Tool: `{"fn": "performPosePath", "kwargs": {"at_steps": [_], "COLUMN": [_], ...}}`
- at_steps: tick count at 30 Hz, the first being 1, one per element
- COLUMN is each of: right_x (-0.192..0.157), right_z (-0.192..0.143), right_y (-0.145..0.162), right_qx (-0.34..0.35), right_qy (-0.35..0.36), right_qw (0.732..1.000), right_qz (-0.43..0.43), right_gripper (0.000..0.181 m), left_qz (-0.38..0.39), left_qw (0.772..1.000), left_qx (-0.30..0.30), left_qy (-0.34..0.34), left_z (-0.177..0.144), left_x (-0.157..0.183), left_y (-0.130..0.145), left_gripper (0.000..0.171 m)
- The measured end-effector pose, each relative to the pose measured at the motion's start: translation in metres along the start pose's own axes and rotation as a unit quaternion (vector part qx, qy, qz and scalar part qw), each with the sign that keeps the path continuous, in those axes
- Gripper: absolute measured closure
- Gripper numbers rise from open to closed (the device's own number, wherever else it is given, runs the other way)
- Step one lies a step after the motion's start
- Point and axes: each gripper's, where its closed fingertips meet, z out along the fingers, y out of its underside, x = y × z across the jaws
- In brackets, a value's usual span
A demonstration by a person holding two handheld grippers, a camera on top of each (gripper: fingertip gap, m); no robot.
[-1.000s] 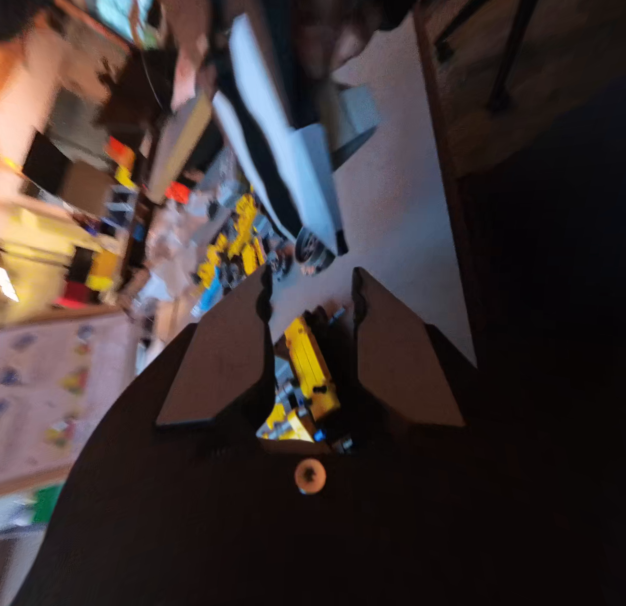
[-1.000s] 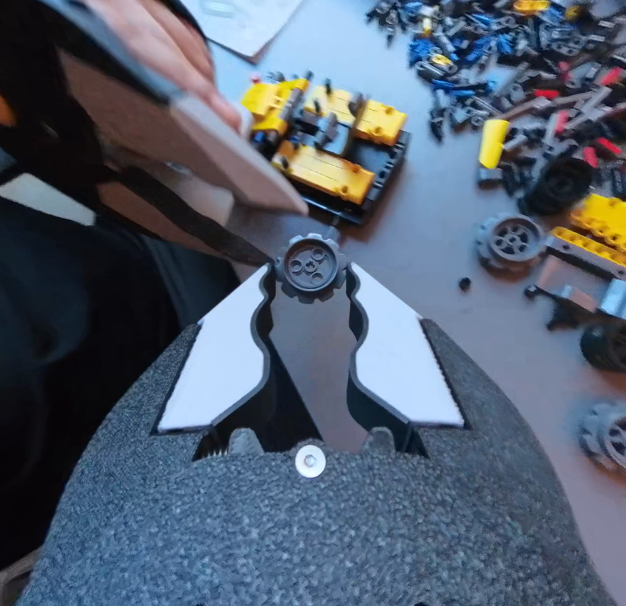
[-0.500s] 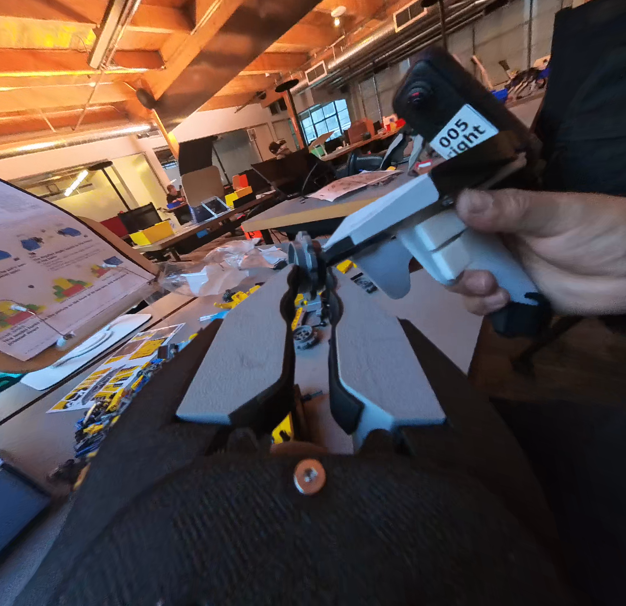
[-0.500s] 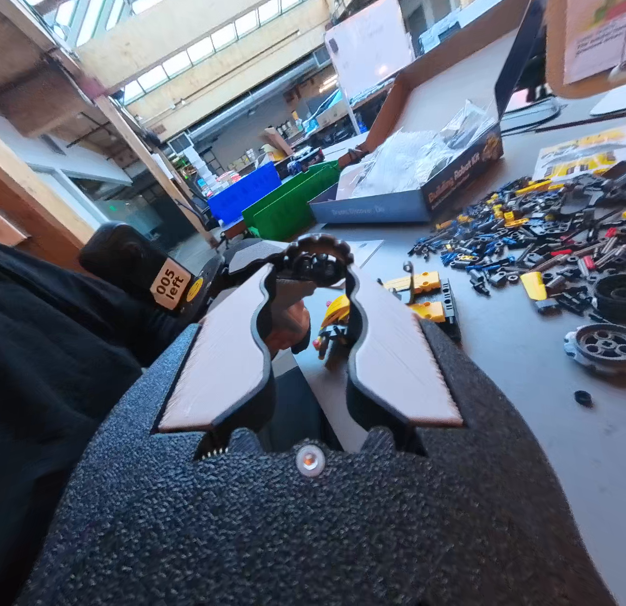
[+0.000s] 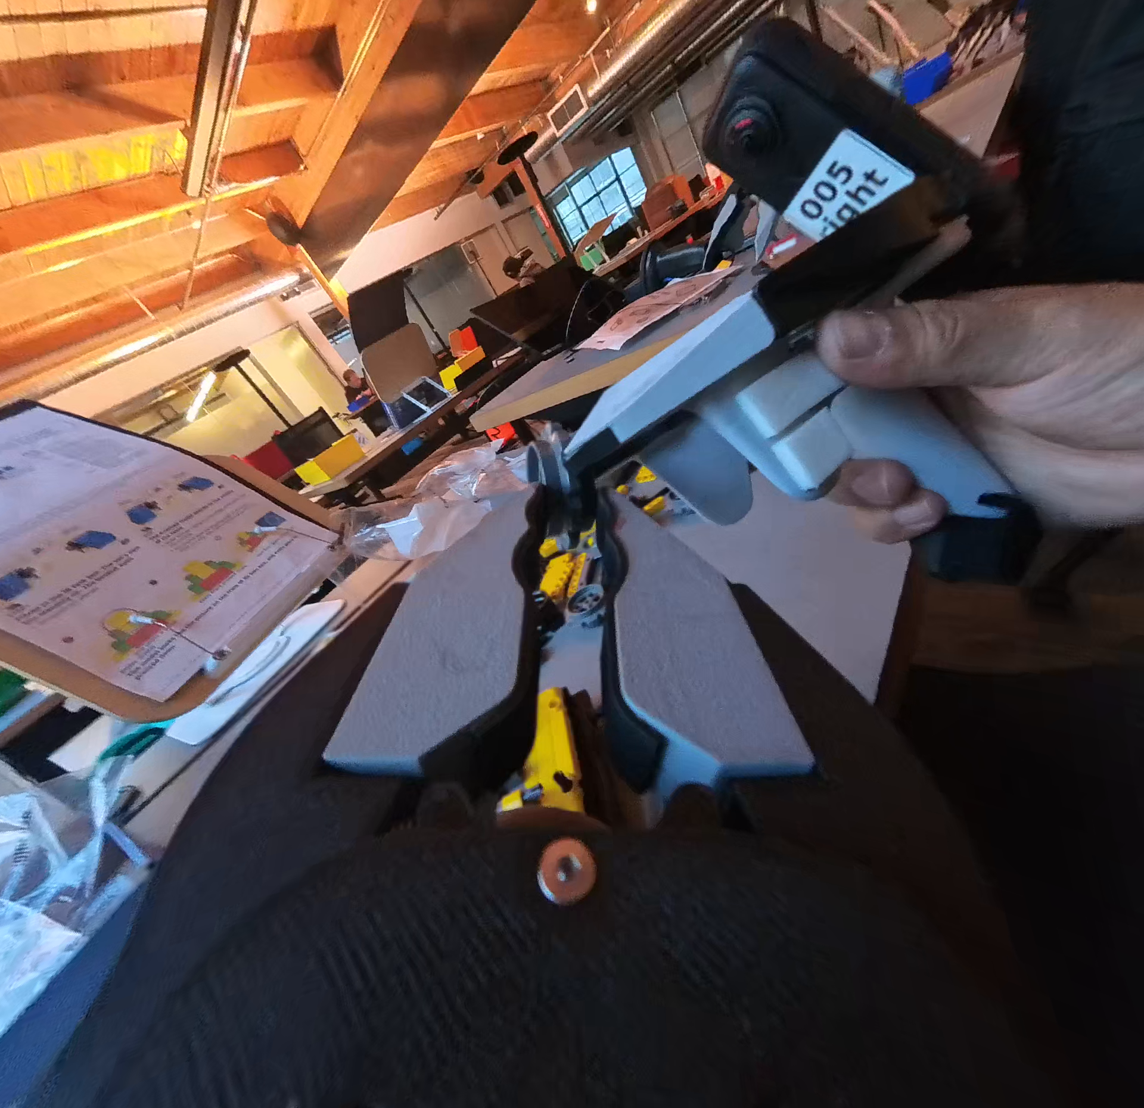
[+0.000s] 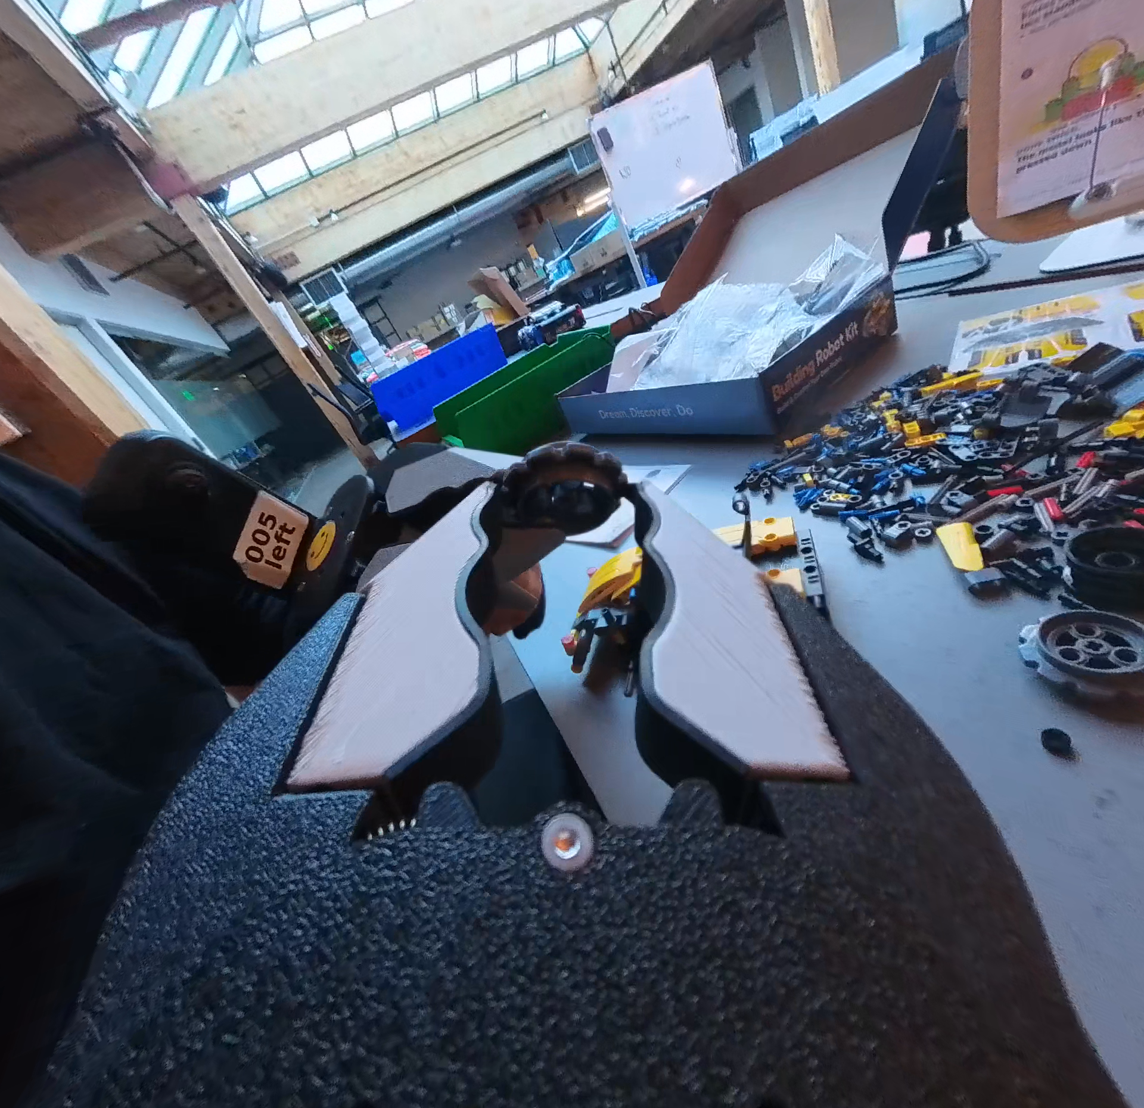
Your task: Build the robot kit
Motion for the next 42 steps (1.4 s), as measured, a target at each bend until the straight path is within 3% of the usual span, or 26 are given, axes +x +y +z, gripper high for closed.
{"fn": "performPosePath", "kwargs": {"at_steps": [6,9,14,17,24,29,32,36,39,42], "right_x": [-0.01,-0.031,-0.054,-0.057,-0.043,-0.039,-0.038,-0.038,-0.04,-0.038], "right_z": [-0.006,-0.015,-0.016,-0.012,-0.003,-0.004,-0.006,-0.008,-0.005,-0.004], "right_y": [0.0,-0.005,0.004,0.008,0.001,0.006,0.007,0.004,0.01,0.01], "right_qx": [0.009,0.039,0.011,-0.008,0.018,0.009,0.028,0.046,0.035,0.035], "right_qy": [0.025,0.036,0.049,0.056,0.085,0.073,0.049,0.036,0.028,0.029], "right_qw": [0.992,0.97,0.951,0.945,0.948,0.958,0.973,0.979,0.979,0.979], "right_qz": [-0.122,-0.237,-0.305,-0.323,-0.307,-0.276,-0.223,-0.197,-0.198,-0.198], "right_gripper": [0.138,0.137,0.137,0.143,0.14,0.141,0.141,0.141,0.141,0.141], "left_qz": [0.1,0.201,0.292,0.268,0.166,0.179,0.147,0.121,0.155,0.189], "left_qw": [0.995,0.979,0.95,0.955,0.983,0.981,0.986,0.991,0.986,0.98], "left_qx": [-0.026,0.019,0.105,0.124,0.08,0.066,0.067,0.054,0.057,0.058], "left_qy": [-0.01,-0.023,-0.025,-0.022,-0.006,0.022,0.038,0.016,0.021,0.007], "left_z": [-0.002,-0.011,-0.033,-0.039,-0.031,-0.03,-0.03,-0.029,-0.031,-0.03], "left_x": [0.008,0.016,0.027,0.025,0.015,0.019,0.021,0.015,0.019,0.019], "left_y": [-0.008,-0.028,-0.04,-0.039,-0.029,-0.023,-0.022,-0.014,-0.013,-0.015], "left_gripper": [0.161,0.161,0.16,0.16,0.16,0.16,0.159,0.134,0.158,0.16]}}
